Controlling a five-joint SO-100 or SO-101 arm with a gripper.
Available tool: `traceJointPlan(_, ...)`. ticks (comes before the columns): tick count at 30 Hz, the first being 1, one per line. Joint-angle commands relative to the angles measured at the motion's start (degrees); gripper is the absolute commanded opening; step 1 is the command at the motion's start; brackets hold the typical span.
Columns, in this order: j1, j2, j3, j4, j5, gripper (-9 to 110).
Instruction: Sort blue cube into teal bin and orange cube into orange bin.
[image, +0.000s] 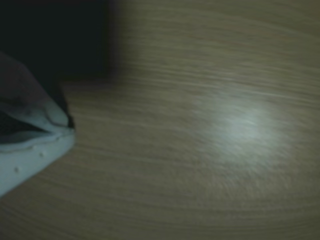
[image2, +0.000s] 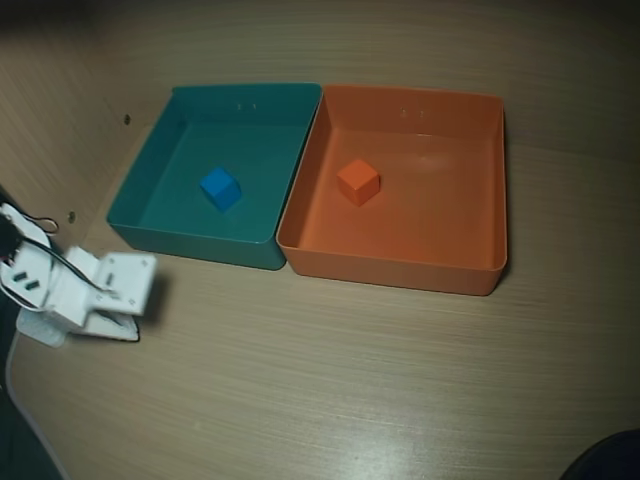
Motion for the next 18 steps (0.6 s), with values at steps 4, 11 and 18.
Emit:
traceJointPlan(4, -0.3, 1.4, 4.2, 3.9, -0.4, -5)
traceJointPlan(11, 0.3, 1.7, 4.3, 7.4, 0.7, -4)
traceJointPlan(18, 0.2, 1.7, 4.3, 7.3, 0.6, -5)
